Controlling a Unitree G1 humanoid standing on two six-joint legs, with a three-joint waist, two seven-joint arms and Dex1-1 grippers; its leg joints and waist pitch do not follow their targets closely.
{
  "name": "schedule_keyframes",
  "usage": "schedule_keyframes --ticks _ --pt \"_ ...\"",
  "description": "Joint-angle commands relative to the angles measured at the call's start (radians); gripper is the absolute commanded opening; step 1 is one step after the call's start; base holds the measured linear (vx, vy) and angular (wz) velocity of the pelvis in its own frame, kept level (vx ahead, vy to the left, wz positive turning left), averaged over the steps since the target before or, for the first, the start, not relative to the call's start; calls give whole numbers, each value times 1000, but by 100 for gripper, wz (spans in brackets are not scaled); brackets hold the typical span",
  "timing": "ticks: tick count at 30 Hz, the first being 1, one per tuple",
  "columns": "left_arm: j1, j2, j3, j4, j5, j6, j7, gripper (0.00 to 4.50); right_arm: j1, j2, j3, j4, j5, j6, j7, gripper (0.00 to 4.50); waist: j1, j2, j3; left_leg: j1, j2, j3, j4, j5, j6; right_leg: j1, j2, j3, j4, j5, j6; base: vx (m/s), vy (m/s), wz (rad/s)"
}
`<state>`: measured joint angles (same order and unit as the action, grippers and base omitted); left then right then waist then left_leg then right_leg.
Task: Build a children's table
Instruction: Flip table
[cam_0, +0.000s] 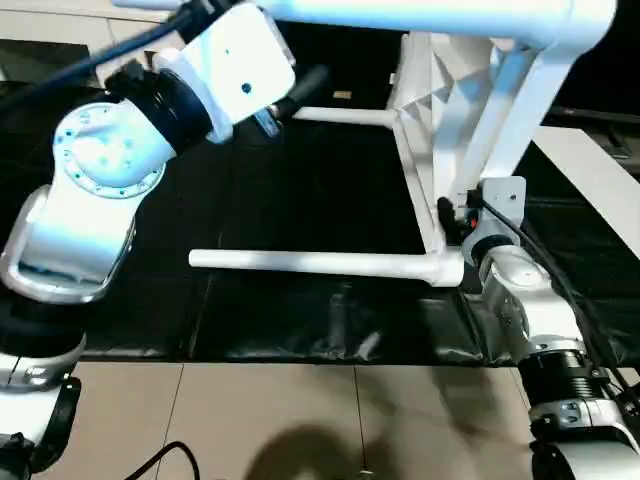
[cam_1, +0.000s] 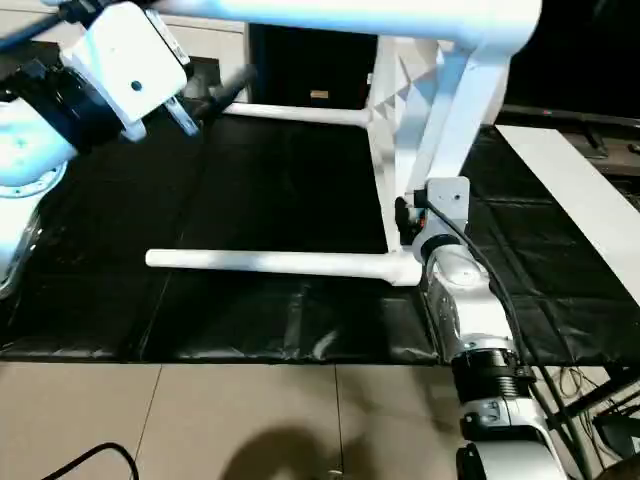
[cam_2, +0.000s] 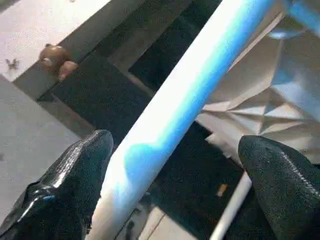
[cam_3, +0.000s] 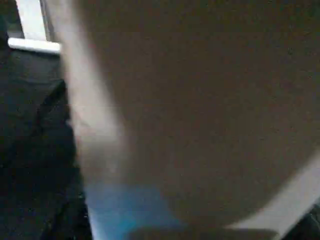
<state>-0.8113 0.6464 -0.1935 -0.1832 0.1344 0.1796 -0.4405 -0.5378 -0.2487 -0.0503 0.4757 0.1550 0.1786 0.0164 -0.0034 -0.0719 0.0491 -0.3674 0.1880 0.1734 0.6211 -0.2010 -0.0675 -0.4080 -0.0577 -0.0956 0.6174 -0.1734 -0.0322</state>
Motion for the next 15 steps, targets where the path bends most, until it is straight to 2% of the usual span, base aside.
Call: schedule_keyframes --ticks 1,4,7,10,11,12,15 --pt "-45 15 -8 50 44 -48 12 450 -25 -8 -18 25 -14 -34 -7 239 3 20 -67 3 38 -14 -67 -168 -50 57 -74 65 -62 -212 -123 0 0 0" --pt "-58 22 -14 91 63 -73 17 450 -30 -5 -17 34 -16 -42 -3 225 6 21 -64 5 38 -13 -68 -171 -47 56 -75 65 -64 -205 -130 0 0 0" --pt "-90 26 -17 168 108 -121 35 450 -40 -4 -9 50 -34 -60 13 205 7 23 -64 5 38 -14 -69 -190 -49 56 -77 64 -67 -237 -126 0 0 0" --pt "-101 21 -15 191 104 -127 29 450 -42 -3 -3 52 -41 -65 16 202 8 22 -63 7 40 -15 -70 -195 -51 55 -78 65 -68 -247 -128 0 0 0" --pt "-109 15 -14 209 101 -131 23 422 -43 -2 -2 53 -42 -68 16 200 8 23 -64 7 39 -15 -70 -193 -51 54 -77 64 -67 -239 -132 0 0 0" --pt "-119 8 -15 234 94 -138 8 422 -44 -3 -2 52 -45 -72 16 200 8 26 -63 7 39 -15 -70 -193 -51 55 -77 65 -67 -236 -134 0 0 0" --pt "-132 -2 -19 269 91 -139 -16 387 -44 -18 13 39 -68 -81 24 199 9 24 -63 5 38 -14 -70 -183 -45 57 -78 65 -67 -227 -141 0 0 0"
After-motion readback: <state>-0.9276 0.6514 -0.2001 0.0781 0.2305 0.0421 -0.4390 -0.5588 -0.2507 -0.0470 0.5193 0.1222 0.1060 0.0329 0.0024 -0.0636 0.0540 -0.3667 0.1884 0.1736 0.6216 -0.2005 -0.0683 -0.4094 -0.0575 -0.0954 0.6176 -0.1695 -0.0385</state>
